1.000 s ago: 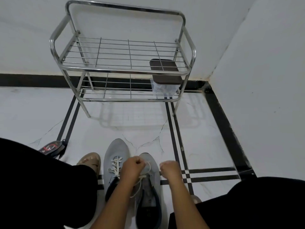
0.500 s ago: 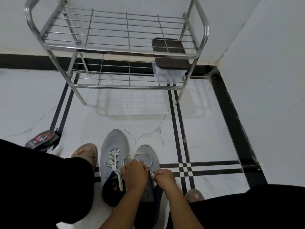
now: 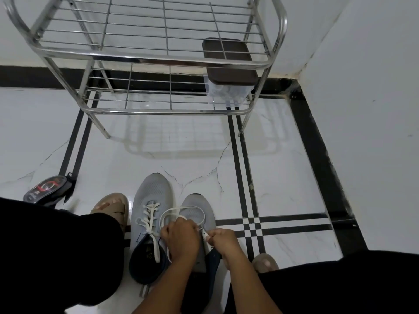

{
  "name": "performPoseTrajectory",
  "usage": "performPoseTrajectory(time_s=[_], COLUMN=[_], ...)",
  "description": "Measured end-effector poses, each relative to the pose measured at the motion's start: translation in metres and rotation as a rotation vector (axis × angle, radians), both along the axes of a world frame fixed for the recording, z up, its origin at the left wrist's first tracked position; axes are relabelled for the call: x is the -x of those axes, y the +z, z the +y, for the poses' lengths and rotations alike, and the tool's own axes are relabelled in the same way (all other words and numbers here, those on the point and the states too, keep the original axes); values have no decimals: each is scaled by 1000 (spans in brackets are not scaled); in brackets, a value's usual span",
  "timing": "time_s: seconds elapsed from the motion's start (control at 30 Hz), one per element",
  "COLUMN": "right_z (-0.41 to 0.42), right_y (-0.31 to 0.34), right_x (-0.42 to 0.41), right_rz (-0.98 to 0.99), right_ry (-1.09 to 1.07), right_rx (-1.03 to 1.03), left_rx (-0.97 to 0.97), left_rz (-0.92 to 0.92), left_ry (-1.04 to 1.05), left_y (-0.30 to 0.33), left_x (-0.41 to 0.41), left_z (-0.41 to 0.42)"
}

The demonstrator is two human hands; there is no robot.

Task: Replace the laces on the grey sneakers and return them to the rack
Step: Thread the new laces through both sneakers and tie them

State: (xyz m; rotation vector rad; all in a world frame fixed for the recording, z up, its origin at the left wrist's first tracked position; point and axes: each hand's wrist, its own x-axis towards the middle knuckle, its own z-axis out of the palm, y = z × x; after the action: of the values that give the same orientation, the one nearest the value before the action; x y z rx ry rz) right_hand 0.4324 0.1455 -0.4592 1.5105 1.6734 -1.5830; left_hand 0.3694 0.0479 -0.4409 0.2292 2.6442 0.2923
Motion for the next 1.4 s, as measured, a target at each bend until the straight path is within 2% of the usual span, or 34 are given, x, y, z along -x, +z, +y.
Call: performPoseTrajectory(time_s=[0.13,0.27,0.43,0.57,0.63,0.73,0.93,1.0,1.07,1.1,1.17,1.23,1.3,1.33,1.4], right_z=[-1,-2,-2,-5,-8,-12,-12,-11,-2,7,35,64,90,96,97], right_y=[-2,-3,1,3,1,3,-2,-2,-1,3,17,46,75,91,115], right_x=[-1,-1,-1,1,5,10,13,11,11,13,16,14,16,17,23], right_rz=[11,11,32,55,93,91,62,31,-11,-11,46,228,418,483,511], right_ry=[14,100,144,-14,6,203,276,178,-56,-236,-734,-1214,-1408,-1393,-1164], right_rx=[-22,-60,-74,-37,-170,-370,-436,-419,-363,-314,-196,-128,-360,-555,-919], left_rx=[3,17,3,-5,-21,-47,-89,-127,-139,-146,-194,-239,-239,-225,-185], left_rz=[14,28,45,38,31,18,85,143,180,174,137,105,89,87,91], left_ry=[-4,-110,-92,-114,-128,-137,-153,-167,-171,-151,-97,-88,-104,-118,-162], left_y=[-3,-6,-7,-7,-8,-7,-2,-2,-2,-1,-1,2,0,1,2], left_x=[-3,-6,-8,-9,-9,-9,-15,-19,-21,-21,-22,-24,-24,-25,-27], left_z=[2,0,1,1,1,0,-10,-17,-23,-24,-26,-30,-32,-32,-34])
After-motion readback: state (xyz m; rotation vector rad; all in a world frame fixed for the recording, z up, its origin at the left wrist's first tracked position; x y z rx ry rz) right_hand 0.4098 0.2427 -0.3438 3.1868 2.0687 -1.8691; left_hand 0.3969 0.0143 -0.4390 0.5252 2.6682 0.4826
